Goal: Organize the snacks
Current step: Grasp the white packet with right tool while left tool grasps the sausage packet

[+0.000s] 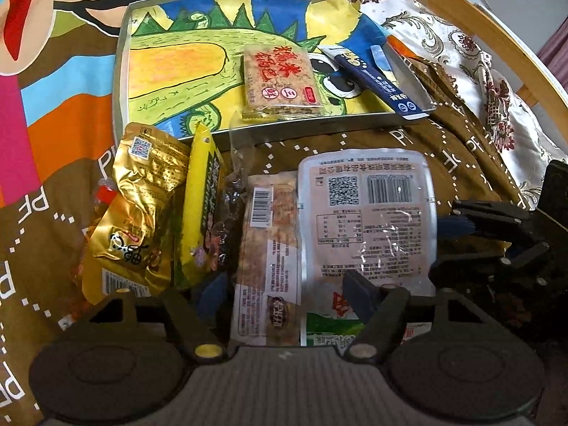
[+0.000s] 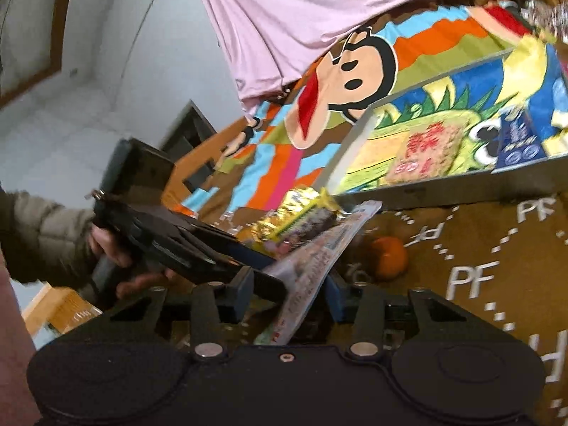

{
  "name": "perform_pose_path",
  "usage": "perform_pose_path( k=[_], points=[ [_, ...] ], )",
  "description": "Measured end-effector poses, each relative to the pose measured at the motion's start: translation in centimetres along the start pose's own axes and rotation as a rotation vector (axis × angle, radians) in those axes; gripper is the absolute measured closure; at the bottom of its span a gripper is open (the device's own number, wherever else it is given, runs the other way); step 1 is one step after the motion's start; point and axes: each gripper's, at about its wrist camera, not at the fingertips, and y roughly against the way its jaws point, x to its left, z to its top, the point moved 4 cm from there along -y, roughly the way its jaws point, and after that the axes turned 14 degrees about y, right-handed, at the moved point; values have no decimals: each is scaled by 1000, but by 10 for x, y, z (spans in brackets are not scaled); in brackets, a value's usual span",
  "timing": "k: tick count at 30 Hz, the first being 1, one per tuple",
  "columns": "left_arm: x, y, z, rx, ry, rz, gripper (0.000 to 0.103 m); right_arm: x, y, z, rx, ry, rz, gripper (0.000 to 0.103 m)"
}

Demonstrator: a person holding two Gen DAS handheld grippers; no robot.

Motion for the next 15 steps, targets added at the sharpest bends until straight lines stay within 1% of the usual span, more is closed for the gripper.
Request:
perform_pose_path(
  k=[1, 3, 5, 8, 11, 12, 13, 14, 15],
  points=[
    [1, 1, 0, -3, 5, 1, 32, 3, -1, 1, -4, 8, 8, 57],
    [3, 2, 0, -7, 16, 5, 38, 8, -7, 3, -3, 31, 13, 57],
    [5, 3, 0, -11, 23, 13, 42, 11, -13, 0, 8, 28, 13, 57],
    [5, 3, 1, -8, 39, 18, 43, 11, -27, -6, 41, 11, -7, 57],
    [3, 2, 2, -6, 35, 34, 43, 6, -38, -13, 78, -27, -34, 57],
    [2, 1, 2, -5, 33, 38, 43, 6, -40, -16, 85, -32, -41, 58],
    [1, 1, 2, -3, 34, 41, 43, 6, -43, -18, 94, -35, -48, 68],
    [0, 0, 2, -2, 36, 46, 43, 7, -46, -21, 107, -39, -58, 71],
    [-1, -1, 3, -1, 39, 52, 43, 6, -47, -23, 123, -40, -79, 79]
  ],
)
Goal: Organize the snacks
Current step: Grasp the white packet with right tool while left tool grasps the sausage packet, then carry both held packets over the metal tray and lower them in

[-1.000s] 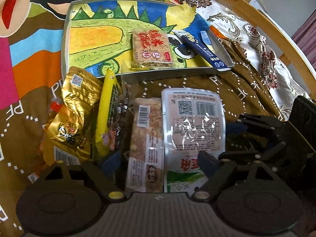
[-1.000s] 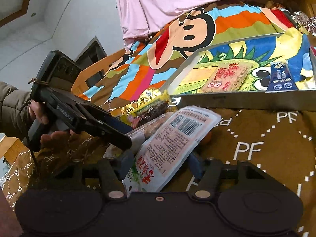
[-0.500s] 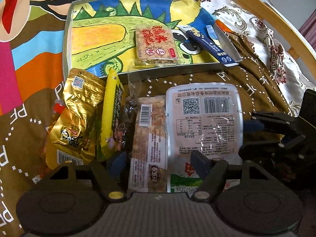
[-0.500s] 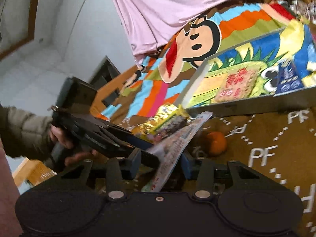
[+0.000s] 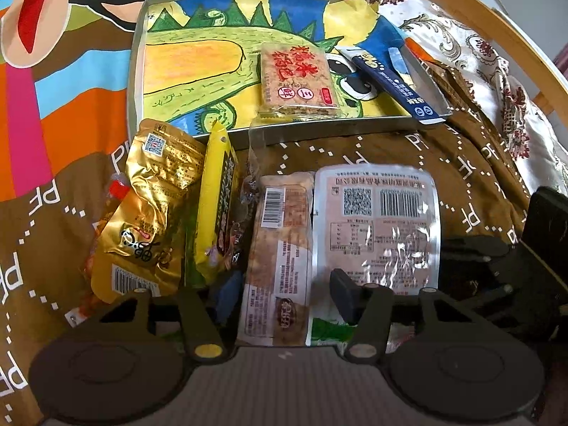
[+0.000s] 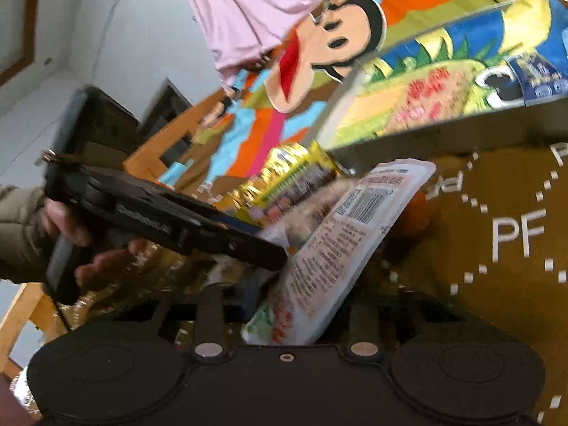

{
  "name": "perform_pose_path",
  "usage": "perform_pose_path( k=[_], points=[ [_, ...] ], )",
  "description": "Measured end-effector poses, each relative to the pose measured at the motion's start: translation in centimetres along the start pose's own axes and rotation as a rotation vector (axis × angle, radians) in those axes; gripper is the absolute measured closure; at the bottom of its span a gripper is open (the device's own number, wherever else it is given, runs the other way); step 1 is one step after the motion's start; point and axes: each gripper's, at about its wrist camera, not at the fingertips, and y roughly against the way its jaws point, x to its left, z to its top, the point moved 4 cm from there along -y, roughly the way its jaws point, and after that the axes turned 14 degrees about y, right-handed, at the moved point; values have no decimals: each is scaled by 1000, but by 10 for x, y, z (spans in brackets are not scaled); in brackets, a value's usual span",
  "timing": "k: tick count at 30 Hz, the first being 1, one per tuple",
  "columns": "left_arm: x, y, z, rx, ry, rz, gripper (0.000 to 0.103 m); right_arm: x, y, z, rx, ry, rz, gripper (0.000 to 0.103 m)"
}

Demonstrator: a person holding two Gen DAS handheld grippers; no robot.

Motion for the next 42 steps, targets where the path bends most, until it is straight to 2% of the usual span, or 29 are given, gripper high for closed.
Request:
perform_pose_path(
  k=[6, 7, 8, 12, 18, 21, 28, 32, 38, 42],
  points=[
    [-8, -5, 2, 5, 13, 50, 43, -2, 3, -4, 10, -27, -29, 80],
    [-10, -6, 2, 5, 15, 57, 46, -2, 4, -4, 10, -26, -31, 81],
    [-11, -9, 1, 17, 18, 72, 57, -2, 6, -5, 9, -25, -37, 82],
    [-18, -14, -5, 7, 25, 136, 59, -4, 18, -2, 4, -6, -78, 82],
    [-31, -11, -18, 6, 36, 116, 61, -8, 41, 7, -19, 57, -159, 84],
    [-36, -14, -21, 3, 21, 142, 61, -12, 49, 11, -25, 77, -201, 84],
    [-30, -30, -15, 9, 98, 148, 60, -21, 50, 3, -15, 44, -211, 84],
    [-35, -25, -21, -6, 79, 172, 62, -10, 49, 7, -17, 117, -233, 84],
    [-48, -4, -31, -55, 79, 163, 62, 25, 52, 12, -42, 379, -322, 88],
    [-55, 12, -34, -99, 99, 154, 62, 40, 55, 16, -57, 494, -371, 91]
  ],
)
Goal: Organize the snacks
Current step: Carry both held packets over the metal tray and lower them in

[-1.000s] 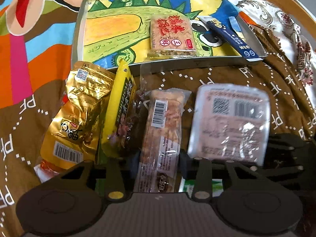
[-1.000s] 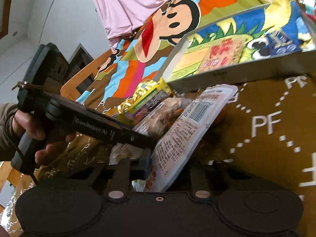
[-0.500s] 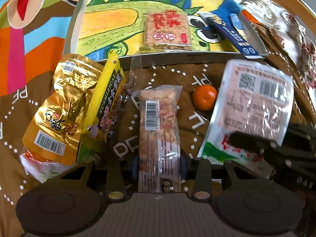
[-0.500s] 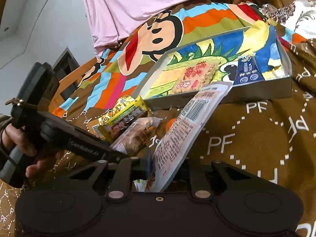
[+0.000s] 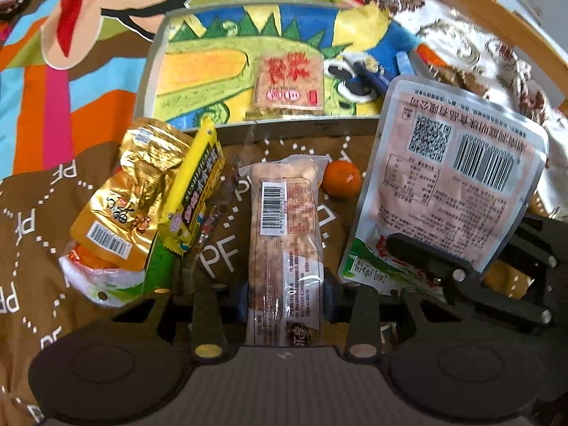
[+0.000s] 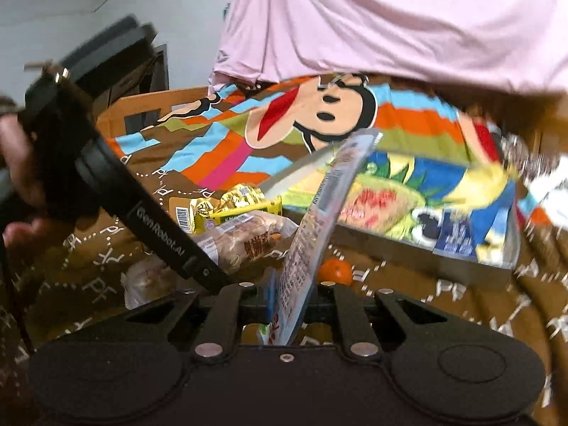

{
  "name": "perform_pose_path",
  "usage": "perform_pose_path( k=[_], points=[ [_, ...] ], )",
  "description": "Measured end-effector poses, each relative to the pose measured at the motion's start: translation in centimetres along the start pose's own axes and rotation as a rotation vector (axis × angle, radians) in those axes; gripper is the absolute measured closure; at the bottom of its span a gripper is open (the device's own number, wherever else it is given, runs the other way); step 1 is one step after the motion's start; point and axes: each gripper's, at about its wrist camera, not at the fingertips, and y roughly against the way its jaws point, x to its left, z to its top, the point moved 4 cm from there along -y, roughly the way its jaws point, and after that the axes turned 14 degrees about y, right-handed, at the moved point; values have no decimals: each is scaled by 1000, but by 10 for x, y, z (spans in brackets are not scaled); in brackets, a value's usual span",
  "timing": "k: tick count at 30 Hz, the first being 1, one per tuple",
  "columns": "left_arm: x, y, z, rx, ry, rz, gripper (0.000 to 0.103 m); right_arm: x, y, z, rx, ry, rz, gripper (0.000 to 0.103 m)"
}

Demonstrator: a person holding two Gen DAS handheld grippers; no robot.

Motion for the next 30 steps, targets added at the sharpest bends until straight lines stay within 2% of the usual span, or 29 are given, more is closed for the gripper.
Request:
perform_pose_path(
  k=[9, 16, 23, 30],
  points=[
    [3, 37, -1, -99, 74, -17, 62, 11, 22, 9, -50, 159, -129, 93],
    [9, 50, 23, -189, 94, -36, 62, -7, 29, 21, -107, 162, -210, 93],
    [17, 37, 76, -244, 121, -65, 62, -44, -16, 47, -119, 160, -232, 94],
    [23, -2, 132, -308, 150, -117, 62, -86, -64, 62, -109, 125, -277, 94]
  ],
)
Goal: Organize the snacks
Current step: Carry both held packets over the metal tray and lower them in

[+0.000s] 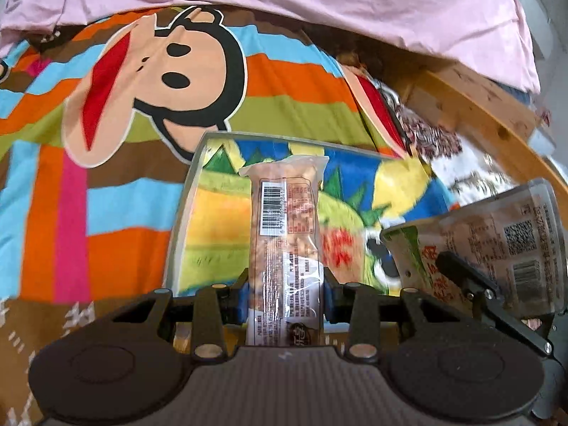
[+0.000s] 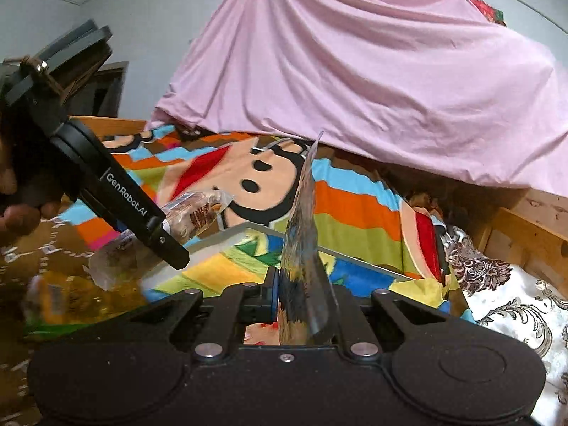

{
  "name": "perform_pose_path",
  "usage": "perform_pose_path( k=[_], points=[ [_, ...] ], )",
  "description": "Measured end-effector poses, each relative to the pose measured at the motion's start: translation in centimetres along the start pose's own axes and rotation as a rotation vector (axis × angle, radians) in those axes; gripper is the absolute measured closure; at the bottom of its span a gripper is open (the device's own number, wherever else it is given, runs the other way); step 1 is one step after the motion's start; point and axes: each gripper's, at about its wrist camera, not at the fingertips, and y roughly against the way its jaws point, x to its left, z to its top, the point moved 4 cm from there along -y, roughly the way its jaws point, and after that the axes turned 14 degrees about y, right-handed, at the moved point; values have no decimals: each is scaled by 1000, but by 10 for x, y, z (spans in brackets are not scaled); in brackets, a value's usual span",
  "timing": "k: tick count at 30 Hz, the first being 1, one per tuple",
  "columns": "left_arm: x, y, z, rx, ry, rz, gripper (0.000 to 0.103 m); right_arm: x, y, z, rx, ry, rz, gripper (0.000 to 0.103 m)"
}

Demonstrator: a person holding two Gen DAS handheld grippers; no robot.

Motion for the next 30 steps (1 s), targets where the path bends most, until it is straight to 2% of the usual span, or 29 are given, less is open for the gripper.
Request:
perform_pose_path(
  k=[5, 12, 14, 16, 18, 20, 22, 23, 25, 28, 30],
  points=[
    [0, -45, 11, -8, 11, -27, 62, -23, -35, -6, 48, -121, 17, 94],
    [-9, -82, 2, -17, -31, -40, 62, -37, -62, -22, 129, -252, 63, 93],
    [-11, -88, -1, -12, -40, -42, 62, -41, -66, -29, 144, -264, 53, 91],
    [-13, -94, -5, -3, -43, -42, 62, -44, -67, -34, 158, -259, 33, 82],
    [-14, -98, -8, -4, -49, -41, 61, -47, -69, -39, 169, -246, 12, 80],
    [-15, -100, -9, -4, -53, -38, 61, -49, -70, -44, 191, -220, -21, 67],
    [-16, -100, -10, -9, -55, -38, 61, -52, -71, -48, 215, -191, -64, 48],
    [-16, -100, -10, -9, -56, -37, 61, -53, -72, -50, 224, -177, -82, 44],
    [-18, -99, -10, -12, -58, -32, 61, -54, -71, -53, 237, -134, -128, 27],
    [-20, -96, -11, -15, -65, -28, 52, -55, -68, -53, 240, -69, -186, 16],
    [-21, -92, -11, -26, -65, -27, 41, -56, -64, -52, 243, -39, -231, 10]
  ],
)
